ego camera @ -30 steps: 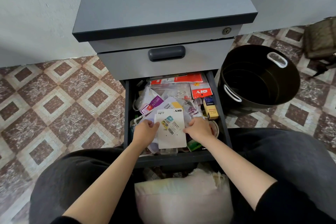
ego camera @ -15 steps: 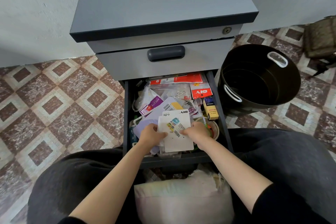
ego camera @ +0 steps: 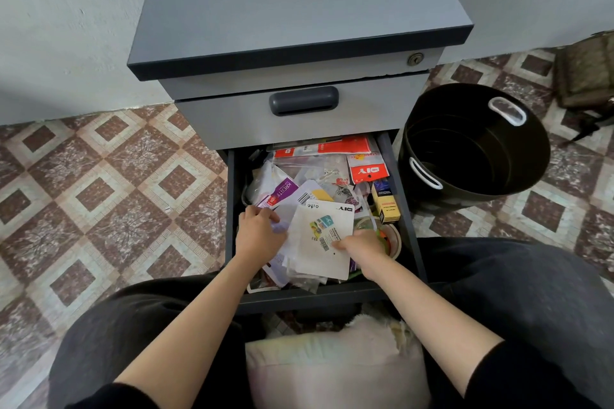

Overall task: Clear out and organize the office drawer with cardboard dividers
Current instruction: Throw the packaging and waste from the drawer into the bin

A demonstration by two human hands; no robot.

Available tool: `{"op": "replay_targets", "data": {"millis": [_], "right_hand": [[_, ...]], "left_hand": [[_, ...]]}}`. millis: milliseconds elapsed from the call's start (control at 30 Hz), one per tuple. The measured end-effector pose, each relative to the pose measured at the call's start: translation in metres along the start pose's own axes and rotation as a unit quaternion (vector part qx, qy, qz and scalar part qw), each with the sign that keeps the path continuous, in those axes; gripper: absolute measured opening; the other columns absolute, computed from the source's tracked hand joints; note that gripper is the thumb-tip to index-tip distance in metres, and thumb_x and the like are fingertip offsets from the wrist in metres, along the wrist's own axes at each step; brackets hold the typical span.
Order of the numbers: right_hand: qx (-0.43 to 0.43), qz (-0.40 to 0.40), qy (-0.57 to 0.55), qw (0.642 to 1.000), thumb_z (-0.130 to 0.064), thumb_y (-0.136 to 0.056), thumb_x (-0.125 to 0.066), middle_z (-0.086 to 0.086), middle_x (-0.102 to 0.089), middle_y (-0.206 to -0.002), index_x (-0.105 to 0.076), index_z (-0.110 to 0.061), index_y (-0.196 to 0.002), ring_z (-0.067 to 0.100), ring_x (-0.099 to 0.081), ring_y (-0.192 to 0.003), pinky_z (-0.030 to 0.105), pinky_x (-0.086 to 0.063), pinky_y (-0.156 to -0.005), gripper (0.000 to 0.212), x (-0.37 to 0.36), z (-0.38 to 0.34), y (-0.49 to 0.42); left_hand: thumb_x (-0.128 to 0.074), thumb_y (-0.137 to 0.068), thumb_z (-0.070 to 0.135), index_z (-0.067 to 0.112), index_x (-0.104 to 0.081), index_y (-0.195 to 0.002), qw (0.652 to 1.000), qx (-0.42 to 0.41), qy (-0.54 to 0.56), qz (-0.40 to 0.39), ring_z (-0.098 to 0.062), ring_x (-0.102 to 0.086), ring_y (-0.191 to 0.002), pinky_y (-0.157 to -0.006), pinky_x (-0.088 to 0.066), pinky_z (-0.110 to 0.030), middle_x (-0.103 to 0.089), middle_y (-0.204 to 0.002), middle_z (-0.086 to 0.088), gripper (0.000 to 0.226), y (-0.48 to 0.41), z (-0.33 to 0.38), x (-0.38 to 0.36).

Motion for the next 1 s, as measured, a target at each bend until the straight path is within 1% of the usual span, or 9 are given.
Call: {"op": "replay_targets", "data": {"millis": [133,367,500,633,700,767,833,933,1000], "right_hand": [[-0.002,0.012,-0.010,1.000,-0.005,-0.086,-0.064,0.013,-0.066,-0.115,-0.063,-0.001,-0.110,0.026,-0.063,-0.099,0.020,-0.040,-0.049,0.024,-0.005,0.003,-0.005],[-0.020,-0.002,-0.077,0.997,0.001,-0.085,-0.062,0.015,-0.065,-0.116,-0.060,-0.002,-0.112,0.030,-0.062,-0.102,0.032,-0.049,-0.072,0.027,-0.018,0.010,-0.012],[-0.028,-0.021,-0.119,0.992,0.003,-0.084,-0.063,0.016,-0.065,-0.115,-0.060,-0.006,-0.100,0.032,-0.063,-0.101,0.044,-0.053,-0.087,0.018,-0.023,0.012,-0.016],[-0.020,-0.042,-0.147,0.988,0.000,-0.086,-0.061,0.012,-0.065,-0.112,-0.058,-0.010,-0.099,0.030,-0.062,-0.103,0.050,-0.051,-0.089,0.016,-0.025,0.008,-0.014],[-0.008,-0.042,-0.159,0.986,0.001,-0.086,-0.061,0.009,-0.065,-0.109,-0.057,-0.012,-0.095,0.030,-0.061,-0.103,0.050,-0.051,-0.089,0.016,-0.025,0.006,-0.013],[0.001,-0.031,-0.166,0.986,0.002,-0.085,-0.062,0.012,-0.065,-0.110,-0.056,-0.011,-0.090,0.030,-0.062,-0.103,0.051,-0.051,-0.090,0.015,-0.024,0.005,-0.014],[0.007,-0.026,-0.164,0.986,0.001,-0.085,-0.062,0.013,-0.065,-0.112,-0.057,-0.011,-0.086,0.031,-0.062,-0.103,0.050,-0.050,-0.092,0.013,-0.021,0.003,-0.013],[0.034,-0.035,-0.137,0.989,-0.005,-0.089,-0.060,0.011,-0.064,-0.117,-0.061,-0.009,-0.103,0.028,-0.060,-0.105,0.046,-0.050,-0.093,0.015,-0.016,-0.003,-0.010],[0.060,-0.036,-0.113,0.991,-0.010,-0.092,-0.056,0.005,-0.063,-0.115,-0.056,-0.013,-0.117,0.023,-0.059,-0.101,0.038,-0.051,-0.082,0.025,-0.013,-0.010,-0.005]], "left_hand": [[-0.060,-0.087,0.023,0.010,-0.054,-0.118,0.999,-0.024,-0.030,-0.018,-0.025,-0.037,-0.120,-0.095,-0.036,-0.031,-0.043,-0.130,-0.009,0.034,0.001,-0.004,-0.003],[-0.063,-0.085,0.028,0.009,-0.047,-0.126,0.999,0.006,-0.001,-0.034,-0.026,-0.039,-0.119,-0.100,-0.035,-0.033,-0.044,-0.127,-0.010,0.048,-0.003,-0.006,0.000],[-0.062,-0.085,0.035,0.009,-0.049,-0.117,1.000,0.012,0.014,-0.015,-0.027,-0.044,-0.111,-0.092,-0.041,-0.036,-0.054,-0.116,-0.010,0.044,-0.007,-0.002,0.010],[-0.060,-0.085,0.048,0.009,-0.057,-0.105,0.999,-0.015,0.011,-0.029,-0.026,-0.051,-0.103,-0.078,-0.043,-0.033,-0.062,-0.096,-0.007,0.044,-0.010,0.008,0.013],[-0.065,-0.082,0.047,0.012,-0.057,-0.105,0.993,0.012,0.087,-0.083,-0.023,-0.060,-0.093,-0.070,-0.046,-0.028,-0.064,-0.096,-0.004,0.043,-0.011,0.009,0.010],[-0.071,-0.080,0.037,0.013,-0.055,-0.118,0.974,0.049,0.177,-0.136,-0.021,-0.061,-0.098,-0.078,-0.050,-0.030,-0.064,-0.109,-0.003,0.047,-0.009,0.012,0.006],[-0.072,-0.081,0.025,0.011,-0.054,-0.121,0.960,0.054,0.219,-0.165,-0.021,-0.062,-0.102,-0.086,-0.051,-0.034,-0.064,-0.114,-0.004,0.046,-0.006,0.016,0.003],[-0.069,-0.083,0.017,0.008,-0.053,-0.124,0.940,0.053,0.281,-0.184,-0.020,-0.064,-0.100,-0.085,-0.051,-0.031,-0.065,-0.115,-0.005,0.045,0.001,0.022,0.004],[-0.070,-0.082,0.017,0.010,-0.050,-0.125,0.925,0.063,0.320,-0.194,-0.021,-0.064,-0.101,-0.091,-0.051,-0.038,-0.065,-0.117,-0.005,0.048,0.006,0.025,0.002]]}}
Point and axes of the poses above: each hand's wrist, its own y-axis away from the middle knuckle, its own x-axis out of the back of the hand, z = x × y, the point moved 5 cm from there along -y, towards the middle knuckle
